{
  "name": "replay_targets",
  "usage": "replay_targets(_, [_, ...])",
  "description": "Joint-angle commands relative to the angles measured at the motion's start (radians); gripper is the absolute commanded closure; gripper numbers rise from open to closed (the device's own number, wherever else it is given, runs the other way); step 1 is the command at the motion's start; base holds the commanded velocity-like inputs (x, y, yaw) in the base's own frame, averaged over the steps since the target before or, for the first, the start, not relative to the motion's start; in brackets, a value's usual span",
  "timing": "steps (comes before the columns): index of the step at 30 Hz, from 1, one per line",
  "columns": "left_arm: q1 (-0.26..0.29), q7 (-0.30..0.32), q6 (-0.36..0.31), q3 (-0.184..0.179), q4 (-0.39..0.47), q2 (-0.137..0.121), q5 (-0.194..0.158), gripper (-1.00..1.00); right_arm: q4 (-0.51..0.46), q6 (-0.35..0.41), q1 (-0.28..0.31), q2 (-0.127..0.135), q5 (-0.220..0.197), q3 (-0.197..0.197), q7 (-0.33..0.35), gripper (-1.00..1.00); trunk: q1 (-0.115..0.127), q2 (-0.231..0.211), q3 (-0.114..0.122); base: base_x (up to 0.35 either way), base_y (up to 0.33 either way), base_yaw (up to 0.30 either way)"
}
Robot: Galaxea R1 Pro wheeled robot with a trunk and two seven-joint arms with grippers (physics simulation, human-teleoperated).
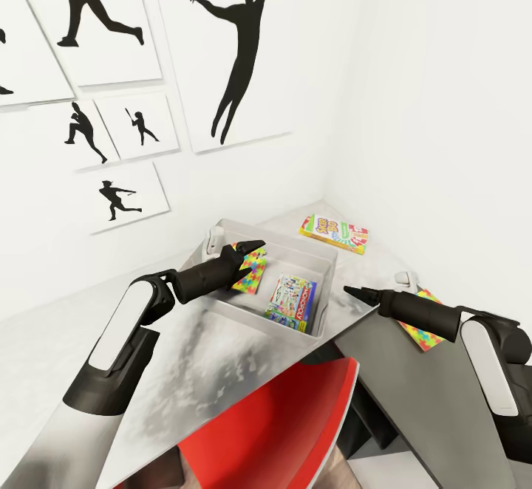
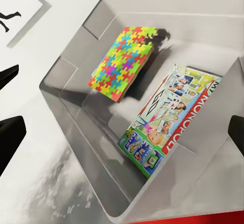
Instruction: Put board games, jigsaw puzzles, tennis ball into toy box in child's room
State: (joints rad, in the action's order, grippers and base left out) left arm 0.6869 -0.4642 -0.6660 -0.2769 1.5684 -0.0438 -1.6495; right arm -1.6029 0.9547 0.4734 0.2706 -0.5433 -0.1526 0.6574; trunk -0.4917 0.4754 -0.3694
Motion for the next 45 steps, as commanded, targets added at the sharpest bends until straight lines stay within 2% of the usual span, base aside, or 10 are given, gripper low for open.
replay_targets(1, [0.001,-0.01,0.001,-0.001,0.001,-0.001,-0.011,-1.0,0.0,0.005,0.001,0.0,0.002,-0.001,0.005,-1.0,0.0,0.002,-0.002,0.0,0.0,0.0])
replay_targets(23, [0.001,-0.009,0.0,-0.001,0.001,0.0,-0.01,-1.0,-0.002,0.005,0.001,0.0,0.002,-0.001,0.004,-1.0,0.0,0.002,-0.002,0.0,0.0,0.0])
replay_targets(36, [0.074,-0.01,-0.012,0.017,0.01,-0.014,-0.01,-1.0,-0.002,-0.005,0.002,-0.023,0.004,-0.001,0.003,-1.0,0.0,0.002,-0.002,0.0,0.0,0.0])
replay_targets(45, [0.084,-0.01,-0.014,0.018,0.012,-0.015,-0.01,-1.0,-0.002,-0.006,0.002,-0.027,0.003,-0.001,0.003,-1.0,0.0,0.002,-0.002,0.0,0.0,0.0])
